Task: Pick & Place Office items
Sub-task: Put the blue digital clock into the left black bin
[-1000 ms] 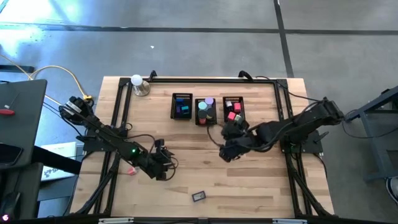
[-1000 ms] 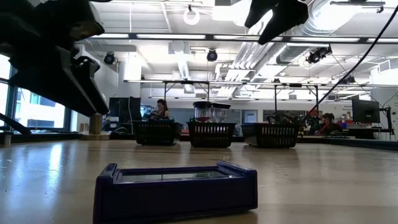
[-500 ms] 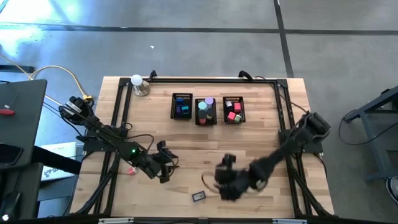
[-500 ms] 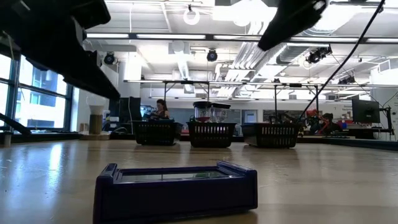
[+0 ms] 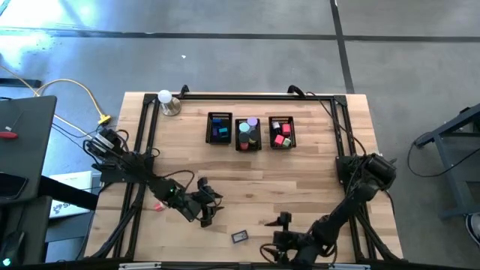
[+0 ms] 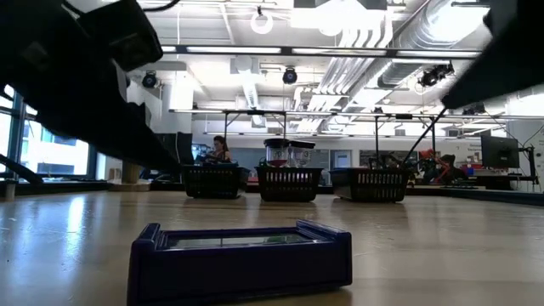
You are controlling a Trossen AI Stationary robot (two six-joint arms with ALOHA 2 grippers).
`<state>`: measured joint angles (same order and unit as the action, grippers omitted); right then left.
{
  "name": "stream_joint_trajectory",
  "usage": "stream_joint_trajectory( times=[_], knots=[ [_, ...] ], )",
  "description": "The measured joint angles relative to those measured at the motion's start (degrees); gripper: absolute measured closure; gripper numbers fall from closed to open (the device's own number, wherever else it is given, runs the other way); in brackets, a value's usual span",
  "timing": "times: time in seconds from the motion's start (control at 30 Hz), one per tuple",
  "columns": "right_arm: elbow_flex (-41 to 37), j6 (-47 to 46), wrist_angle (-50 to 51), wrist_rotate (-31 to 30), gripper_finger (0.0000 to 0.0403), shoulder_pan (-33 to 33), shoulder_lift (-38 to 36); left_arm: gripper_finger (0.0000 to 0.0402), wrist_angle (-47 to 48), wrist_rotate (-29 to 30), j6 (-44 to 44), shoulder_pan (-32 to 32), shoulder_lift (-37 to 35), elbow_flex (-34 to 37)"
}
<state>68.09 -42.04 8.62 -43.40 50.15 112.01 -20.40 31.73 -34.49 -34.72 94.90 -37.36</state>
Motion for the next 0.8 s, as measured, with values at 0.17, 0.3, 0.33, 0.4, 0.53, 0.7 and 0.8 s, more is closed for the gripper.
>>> stream_joint_trajectory(
  times=[0.17, 0.3, 0.33, 0.4, 0.53, 0.7, 0.8],
  knots=[
    [-10.36, 7.25, -22.85, 0.73, 0.0041, 0.2, -0.11, 0.0204, -3.14, -0.02, -0.01, 0.0, 2.14, 0.0],
    [-20.53, 15.65, -47.37, 5.44, 0.0041, -2.03, -0.09, 0.0204, -4.44, -0.11, -0.01, -0.25, 2.33, 0.0],
    [-22.78, 16.82, -52.76, 6.88, 0.0041, -2.7, -0.02, 0.0204, -4.97, -0.11, -0.01, -0.35, 2.33, 0.0],
    [-26.14, 18.82, -60.78, 9.23, 0.0041, -4.16, 0.83, 0.0204, -5.21, -0.13, -0.01, -0.44, 2.33, 0.0],
    [-28.53, 21.79, -68.42, 13.61, 0.0041, -6.54, 3.75, 0.0204, -5.63, -0.15, -0.01, -0.37, 2.31, 0.0],
    [-27.36, 22.4, -71.3, 15.03, 0.0041, -8.39, 8.34, 0.0204, -5.06, -0.15, 0.0, -0.27, 2.31, 0.0],
    [-27.18, 19.45, -71.27, 15.45, 0.0041, -9.05, 10.08, 0.0204, -5.0, -0.15, 0.01, -0.13, 2.31, 0.0]
  ],
)
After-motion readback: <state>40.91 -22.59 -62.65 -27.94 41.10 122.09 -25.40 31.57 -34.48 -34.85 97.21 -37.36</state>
